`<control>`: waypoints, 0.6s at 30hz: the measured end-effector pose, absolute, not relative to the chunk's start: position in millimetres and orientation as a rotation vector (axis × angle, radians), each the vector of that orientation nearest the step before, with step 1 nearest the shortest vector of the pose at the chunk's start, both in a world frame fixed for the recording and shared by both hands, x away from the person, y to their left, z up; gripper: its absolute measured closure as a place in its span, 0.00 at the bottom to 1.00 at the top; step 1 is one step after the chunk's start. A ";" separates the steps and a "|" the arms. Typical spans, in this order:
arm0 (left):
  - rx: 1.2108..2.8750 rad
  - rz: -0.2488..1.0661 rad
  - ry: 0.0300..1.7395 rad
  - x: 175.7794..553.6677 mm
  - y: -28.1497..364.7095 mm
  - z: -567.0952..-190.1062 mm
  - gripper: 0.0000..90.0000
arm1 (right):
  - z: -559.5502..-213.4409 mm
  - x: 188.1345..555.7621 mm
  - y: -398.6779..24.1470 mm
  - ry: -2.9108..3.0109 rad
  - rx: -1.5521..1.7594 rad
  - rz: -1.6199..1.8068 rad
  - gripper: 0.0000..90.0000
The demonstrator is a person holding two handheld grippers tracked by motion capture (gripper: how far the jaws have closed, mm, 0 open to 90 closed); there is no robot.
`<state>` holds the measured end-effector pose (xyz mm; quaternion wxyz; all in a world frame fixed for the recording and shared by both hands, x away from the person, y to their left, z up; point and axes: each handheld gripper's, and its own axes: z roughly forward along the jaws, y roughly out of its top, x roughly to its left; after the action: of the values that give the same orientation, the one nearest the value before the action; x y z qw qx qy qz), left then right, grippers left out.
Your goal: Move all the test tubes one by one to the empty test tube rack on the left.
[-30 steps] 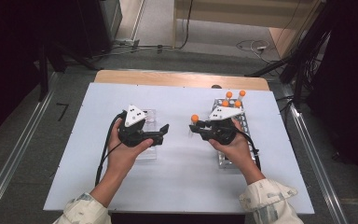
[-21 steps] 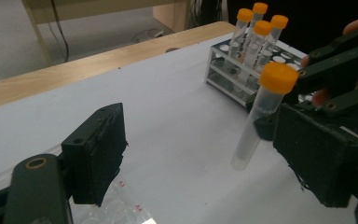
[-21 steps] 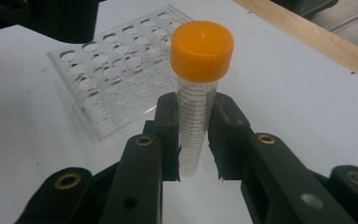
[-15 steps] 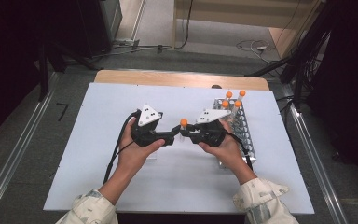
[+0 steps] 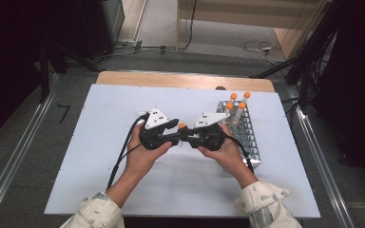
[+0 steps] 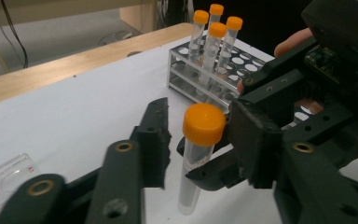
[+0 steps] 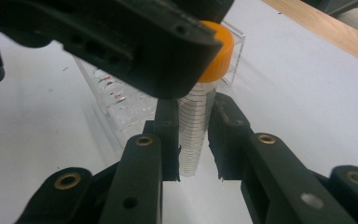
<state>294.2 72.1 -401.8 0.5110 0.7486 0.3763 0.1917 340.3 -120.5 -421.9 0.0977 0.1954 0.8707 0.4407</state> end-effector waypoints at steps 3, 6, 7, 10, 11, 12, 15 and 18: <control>1.813 0.452 0.896 293.8 71.2 -402.4 0.73 | -421.3 339.6 -119.6 2.578 0.577 1.311 0.80; 1.826 0.466 0.893 294.2 70.3 -403.7 0.76 | -421.0 339.4 -119.2 2.580 0.576 1.315 0.80; 1.826 0.470 0.893 294.4 70.2 -403.9 0.78 | -421.1 339.3 -119.0 2.581 0.576 1.315 0.80; 1.827 0.482 0.890 294.1 70.0 -403.9 0.79 | -421.0 339.4 -119.3 2.581 0.575 1.314 0.80; 1.825 0.491 0.889 293.8 69.7 -403.9 0.79 | -420.8 339.5 -119.5 2.580 0.575 1.316 0.80; 1.824 0.492 0.883 293.9 69.7 -403.7 0.79 | -420.7 339.5 -119.5 2.578 0.576 1.318 0.80; 1.818 0.480 0.884 294.8 70.2 -403.6 0.79 | -420.2 339.7 -120.2 2.577 0.578 1.323 0.80; 1.816 0.473 0.887 295.3 70.7 -403.5 0.79 | -420.1 339.8 -120.6 2.577 0.580 1.329 0.77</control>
<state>295.3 70.7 -403.5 0.5082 0.7534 0.3681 0.1964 339.8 -120.6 -420.1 0.0922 0.1954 0.8677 0.4476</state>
